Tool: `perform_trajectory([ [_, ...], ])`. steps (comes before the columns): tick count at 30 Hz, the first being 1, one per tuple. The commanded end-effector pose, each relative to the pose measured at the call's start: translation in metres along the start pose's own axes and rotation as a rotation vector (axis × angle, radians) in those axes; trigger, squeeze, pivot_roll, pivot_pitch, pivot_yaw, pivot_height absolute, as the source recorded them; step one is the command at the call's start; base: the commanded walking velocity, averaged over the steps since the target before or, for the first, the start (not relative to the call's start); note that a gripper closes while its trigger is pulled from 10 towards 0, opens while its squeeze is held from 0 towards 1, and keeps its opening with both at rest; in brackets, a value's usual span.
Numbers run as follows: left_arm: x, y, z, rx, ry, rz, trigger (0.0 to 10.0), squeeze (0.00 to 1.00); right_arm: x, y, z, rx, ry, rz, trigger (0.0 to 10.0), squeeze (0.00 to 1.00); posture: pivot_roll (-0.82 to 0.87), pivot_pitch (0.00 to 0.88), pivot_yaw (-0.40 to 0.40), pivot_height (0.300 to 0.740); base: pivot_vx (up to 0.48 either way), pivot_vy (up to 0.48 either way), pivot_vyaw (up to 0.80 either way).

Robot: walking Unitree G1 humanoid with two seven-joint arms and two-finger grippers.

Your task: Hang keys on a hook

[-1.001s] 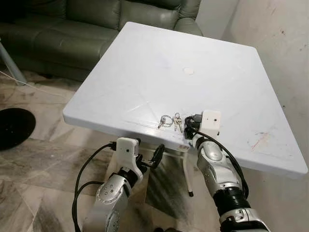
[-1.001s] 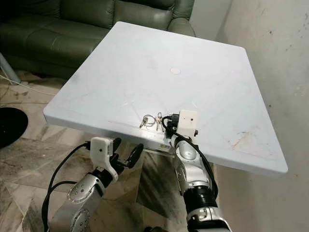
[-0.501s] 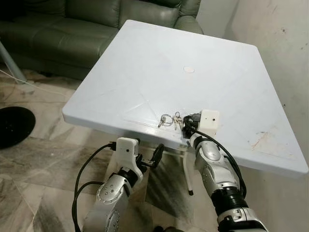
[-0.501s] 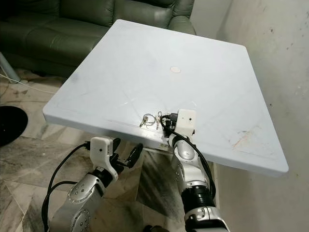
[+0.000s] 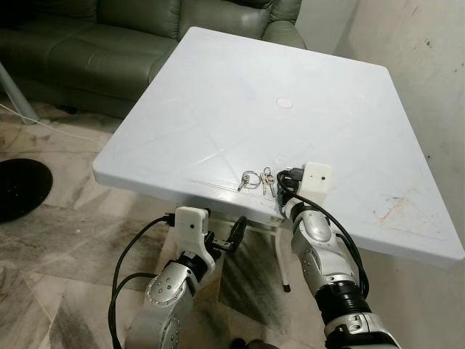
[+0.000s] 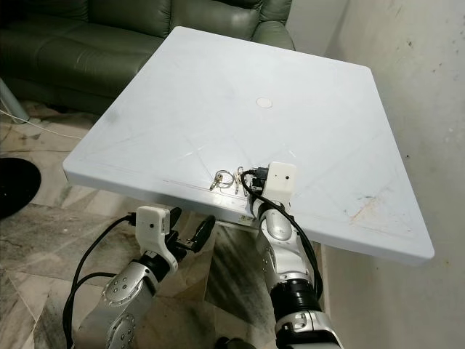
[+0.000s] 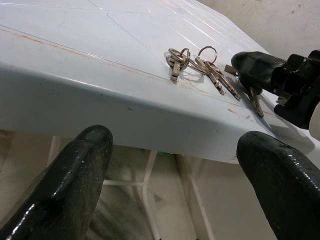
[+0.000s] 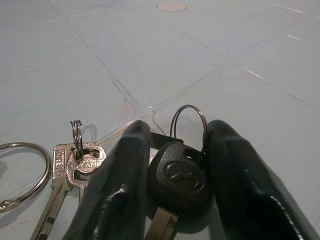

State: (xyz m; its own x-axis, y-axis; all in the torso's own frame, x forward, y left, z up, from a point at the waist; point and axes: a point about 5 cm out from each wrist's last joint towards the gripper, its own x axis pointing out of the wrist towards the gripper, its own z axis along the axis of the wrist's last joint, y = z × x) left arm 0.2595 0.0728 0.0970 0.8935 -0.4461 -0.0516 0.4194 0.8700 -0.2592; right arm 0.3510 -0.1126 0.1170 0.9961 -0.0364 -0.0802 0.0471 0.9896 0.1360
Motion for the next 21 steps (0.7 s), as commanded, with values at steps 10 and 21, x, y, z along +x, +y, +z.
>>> perform_trajectory([
  [10, 0.0076, -0.0161, 0.0052, -0.052, -0.03, -0.029, 10.0, 0.0, 0.001, -0.0036, 0.0043, 0.005, -0.024, -0.009, 0.0, 0.0, 0.04, 0.172, -0.147, 0.719, 0.0, 0.0, 0.0],
  [21, 0.0087, -0.018, 0.0052, -0.054, -0.033, -0.028, 10.0, 0.0, 0.0019, -0.0026, 0.0049, -0.002, -0.026, -0.009, 0.0, 0.0, 0.05, 0.163, -0.151, 0.719, 0.0, 0.0, 0.0],
])
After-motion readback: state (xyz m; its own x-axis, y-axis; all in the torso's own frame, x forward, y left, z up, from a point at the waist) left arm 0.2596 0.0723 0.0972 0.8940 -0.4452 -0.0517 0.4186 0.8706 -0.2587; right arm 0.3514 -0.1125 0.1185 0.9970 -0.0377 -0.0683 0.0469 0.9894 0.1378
